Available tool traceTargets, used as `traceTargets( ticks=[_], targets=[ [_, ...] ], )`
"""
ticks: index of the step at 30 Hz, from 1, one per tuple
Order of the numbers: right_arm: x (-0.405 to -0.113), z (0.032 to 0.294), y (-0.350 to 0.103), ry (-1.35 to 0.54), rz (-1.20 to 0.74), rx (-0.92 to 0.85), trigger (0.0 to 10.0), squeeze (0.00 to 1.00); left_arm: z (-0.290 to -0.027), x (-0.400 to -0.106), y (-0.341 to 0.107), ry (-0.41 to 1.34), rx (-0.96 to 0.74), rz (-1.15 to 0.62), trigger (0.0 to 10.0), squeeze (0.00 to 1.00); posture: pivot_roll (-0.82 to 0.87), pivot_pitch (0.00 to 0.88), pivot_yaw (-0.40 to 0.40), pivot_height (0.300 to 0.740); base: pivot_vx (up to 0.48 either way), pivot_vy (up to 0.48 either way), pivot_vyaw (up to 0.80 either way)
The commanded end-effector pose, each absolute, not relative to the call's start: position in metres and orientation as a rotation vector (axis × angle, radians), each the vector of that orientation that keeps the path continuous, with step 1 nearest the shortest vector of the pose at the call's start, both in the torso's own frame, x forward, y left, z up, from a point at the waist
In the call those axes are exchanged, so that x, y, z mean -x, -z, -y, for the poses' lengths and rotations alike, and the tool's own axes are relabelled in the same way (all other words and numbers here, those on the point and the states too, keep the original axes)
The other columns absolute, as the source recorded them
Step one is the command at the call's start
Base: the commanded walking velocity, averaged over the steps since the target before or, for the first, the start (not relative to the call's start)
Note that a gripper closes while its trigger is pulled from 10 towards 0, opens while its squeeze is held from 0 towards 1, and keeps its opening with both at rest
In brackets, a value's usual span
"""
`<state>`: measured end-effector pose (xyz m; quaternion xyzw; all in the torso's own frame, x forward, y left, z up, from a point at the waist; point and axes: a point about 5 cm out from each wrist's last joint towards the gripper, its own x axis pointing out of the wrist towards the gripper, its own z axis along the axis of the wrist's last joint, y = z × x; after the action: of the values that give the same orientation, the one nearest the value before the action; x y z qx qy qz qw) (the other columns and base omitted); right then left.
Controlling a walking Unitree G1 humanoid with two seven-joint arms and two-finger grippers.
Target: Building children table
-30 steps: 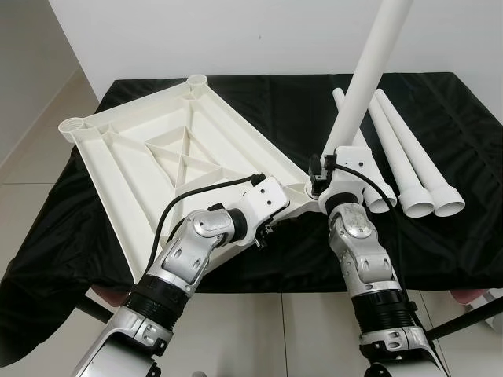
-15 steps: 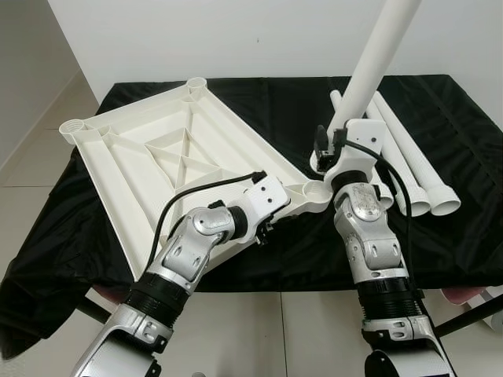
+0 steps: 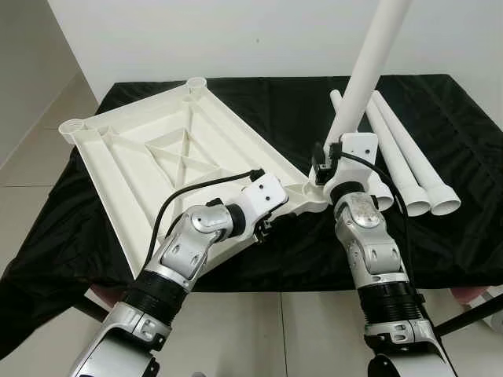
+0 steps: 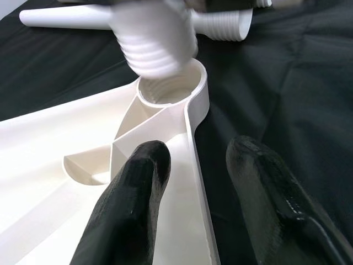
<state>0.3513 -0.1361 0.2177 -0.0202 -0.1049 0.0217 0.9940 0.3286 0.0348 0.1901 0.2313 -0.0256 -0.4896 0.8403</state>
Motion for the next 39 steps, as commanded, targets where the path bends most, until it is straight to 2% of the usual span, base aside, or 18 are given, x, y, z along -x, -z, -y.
traceTargets(
  ticks=[1, 25, 39],
  targets=[
    [-0.351, 0.136, -0.204, -0.055, 0.143, 0.039, 10.0, 0.0, -0.036, -0.33, -0.188, 1.03, -0.493, 0.048, 10.0, 0.0, -0.12, 0.123, 0.062, 0.74, 0.0, 0.0, 0.0],
    [-0.361, 0.139, -0.176, -0.082, 0.009, 0.063, 10.0, 0.0, -0.034, -0.326, -0.186, 1.033, -0.484, 0.047, 10.0, 0.0, -0.12, 0.117, 0.052, 0.74, 0.0, 0.0, 0.0],
    [-0.357, 0.141, -0.156, -0.109, -0.063, 0.106, 10.0, 0.0, -0.034, -0.325, -0.185, 1.034, -0.484, 0.045, 10.0, 0.0, -0.12, 0.118, 0.052, 0.74, 0.0, 0.0, 0.0]
  ],
)
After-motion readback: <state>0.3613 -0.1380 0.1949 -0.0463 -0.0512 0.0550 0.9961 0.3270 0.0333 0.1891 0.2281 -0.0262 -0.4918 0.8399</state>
